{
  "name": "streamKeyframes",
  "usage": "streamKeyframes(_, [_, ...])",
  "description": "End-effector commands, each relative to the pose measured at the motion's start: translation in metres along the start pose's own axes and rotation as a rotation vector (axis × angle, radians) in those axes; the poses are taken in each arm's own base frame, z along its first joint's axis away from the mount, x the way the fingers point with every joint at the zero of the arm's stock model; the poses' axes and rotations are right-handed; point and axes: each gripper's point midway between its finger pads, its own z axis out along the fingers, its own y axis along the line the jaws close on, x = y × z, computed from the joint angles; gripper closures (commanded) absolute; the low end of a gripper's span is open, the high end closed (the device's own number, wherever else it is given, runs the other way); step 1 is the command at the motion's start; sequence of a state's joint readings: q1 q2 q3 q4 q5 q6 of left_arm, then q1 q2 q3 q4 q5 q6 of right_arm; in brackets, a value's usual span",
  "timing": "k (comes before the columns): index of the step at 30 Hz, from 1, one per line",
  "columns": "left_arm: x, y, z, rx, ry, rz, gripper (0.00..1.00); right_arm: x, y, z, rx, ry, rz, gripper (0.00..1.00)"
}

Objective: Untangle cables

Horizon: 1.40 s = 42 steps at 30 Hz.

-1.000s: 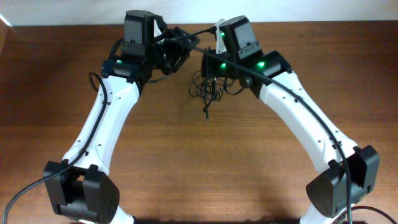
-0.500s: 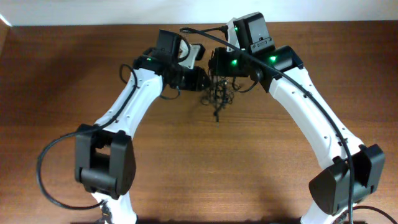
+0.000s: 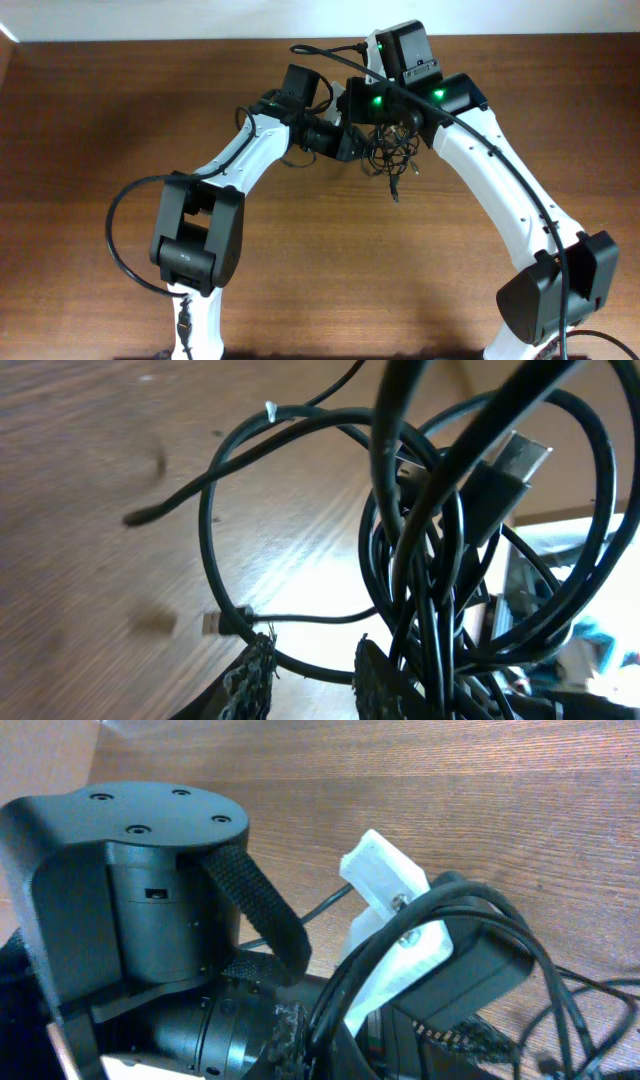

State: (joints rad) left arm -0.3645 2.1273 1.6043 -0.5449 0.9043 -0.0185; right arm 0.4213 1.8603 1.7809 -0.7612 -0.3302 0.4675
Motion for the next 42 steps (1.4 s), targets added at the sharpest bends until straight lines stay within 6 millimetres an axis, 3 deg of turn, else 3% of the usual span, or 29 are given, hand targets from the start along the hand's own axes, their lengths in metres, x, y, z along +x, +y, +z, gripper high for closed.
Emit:
streamKeyframes(1, [-0.006, -0.021, 0.005, 0.133, -0.016, 0.020, 0.65, 0.003, 0.001, 0.001, -0.001, 0.012, 0.002, 0.96])
streamKeyframes(7, [-0.023, -0.027, 0.010, 0.143, -0.067, 0.017, 0.62, 0.002, 0.000, 0.001, 0.001, 0.010, 0.002, 0.96])
streamKeyframes(10, [-0.037, -0.046, 0.022, 0.171, -0.107, 0.092, 0.81, 0.003, 0.000, 0.001, 0.001, 0.011, 0.003, 0.96])
streamKeyframes(13, [-0.035, -0.060, 0.033, 0.191, -0.098, 0.130, 1.00, 0.003, 0.000, 0.001, 0.001, 0.012, 0.003, 0.96])
streamKeyframes(16, [-0.038, -0.051, 0.031, 0.147, -0.114, 0.124, 1.00, 0.004, 0.000, 0.001, 0.003, 0.015, 0.004, 0.96])
streamKeyframes(18, [-0.044, -0.026, 0.022, 0.056, -0.140, 0.086, 1.00, 0.005, -0.004, 0.000, 0.011, 0.024, 0.012, 0.96])
streamKeyframes(20, [-0.038, 0.034, -0.006, -0.149, -0.149, -0.053, 1.00, 0.002, -0.028, -0.007, 0.050, 0.034, 0.061, 0.96])
streamKeyframes(21, [-0.034, 0.049, -0.017, -0.202, -0.146, -0.095, 1.00, 0.001, -0.038, -0.010, 0.065, 0.037, 0.082, 0.96])
streamKeyframes(25, [-0.015, 0.118, -0.084, -0.418, -0.163, -0.228, 1.00, -0.008, -0.123, -0.045, 0.185, 0.045, 0.256, 0.96])
streamKeyframes(28, [-0.010, 0.128, -0.107, -0.456, -0.155, -0.207, 1.00, -0.006, -0.162, -0.065, 0.235, 0.050, 0.330, 0.96])
streamKeyframes(32, [-0.008, 0.120, -0.104, -0.442, -0.135, -0.183, 1.00, 0.003, -0.168, -0.069, 0.246, 0.086, 0.329, 0.96])
streamKeyframes(35, [-0.020, 0.088, -0.101, -0.344, -0.138, -0.041, 1.00, 0.005, -0.160, -0.065, 0.238, 0.098, 0.312, 0.96])
streamKeyframes(38, [-0.049, 0.048, -0.135, -0.364, -0.228, 0.055, 0.87, 0.009, -0.135, -0.057, 0.144, 0.134, 0.245, 0.96])
streamKeyframes(40, [-0.069, 0.012, -0.162, -0.373, -0.300, 0.135, 0.69, 0.016, -0.110, -0.050, 0.067, 0.167, 0.200, 0.96])
streamKeyframes(42, [-0.077, -0.012, -0.179, -0.379, -0.342, 0.181, 0.57, 0.023, -0.085, -0.042, 0.003, 0.197, 0.158, 0.96])
